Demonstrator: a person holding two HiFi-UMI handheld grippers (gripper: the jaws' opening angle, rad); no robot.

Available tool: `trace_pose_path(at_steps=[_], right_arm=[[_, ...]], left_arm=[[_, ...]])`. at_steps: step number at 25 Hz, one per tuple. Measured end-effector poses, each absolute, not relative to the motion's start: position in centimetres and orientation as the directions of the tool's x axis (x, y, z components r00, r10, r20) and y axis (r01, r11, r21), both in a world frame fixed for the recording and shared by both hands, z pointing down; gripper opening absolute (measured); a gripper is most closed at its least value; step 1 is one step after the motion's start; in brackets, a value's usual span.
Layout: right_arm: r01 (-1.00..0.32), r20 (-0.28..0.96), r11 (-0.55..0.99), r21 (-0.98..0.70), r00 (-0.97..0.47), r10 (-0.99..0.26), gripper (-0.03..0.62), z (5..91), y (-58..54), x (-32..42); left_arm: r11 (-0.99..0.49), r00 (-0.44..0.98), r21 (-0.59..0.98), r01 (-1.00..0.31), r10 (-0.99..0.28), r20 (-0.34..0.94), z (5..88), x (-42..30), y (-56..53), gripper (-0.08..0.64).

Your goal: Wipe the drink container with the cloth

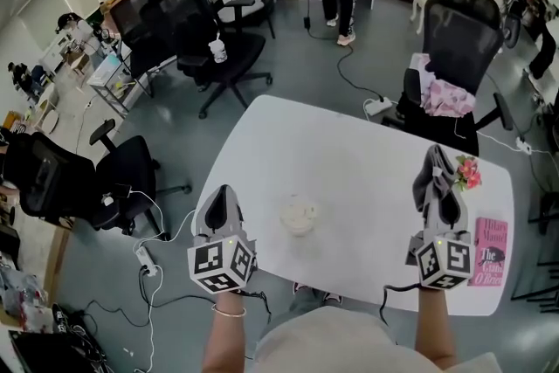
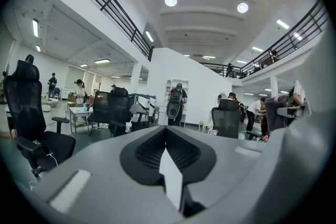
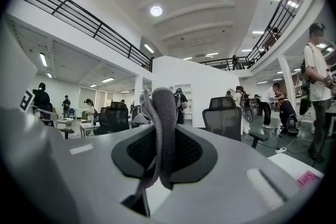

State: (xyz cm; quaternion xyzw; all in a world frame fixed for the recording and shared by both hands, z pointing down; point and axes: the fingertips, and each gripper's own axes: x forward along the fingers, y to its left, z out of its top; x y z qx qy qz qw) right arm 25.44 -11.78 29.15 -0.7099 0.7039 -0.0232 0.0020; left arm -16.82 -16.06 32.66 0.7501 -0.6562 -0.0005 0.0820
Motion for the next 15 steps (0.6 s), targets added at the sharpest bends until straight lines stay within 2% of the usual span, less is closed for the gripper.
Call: trace_pose_path(at_steps=[15], right_arm=[[-0.998, 0.047, -0.012, -0.063, 0.009, -0.999, 0.071, 29.6, -10.9, 25.8]], left_arm=[[-0.141, 0.155, 0.127, -0.982, -0.982, 0.105, 33.0, -16.2, -14.9, 0.0]])
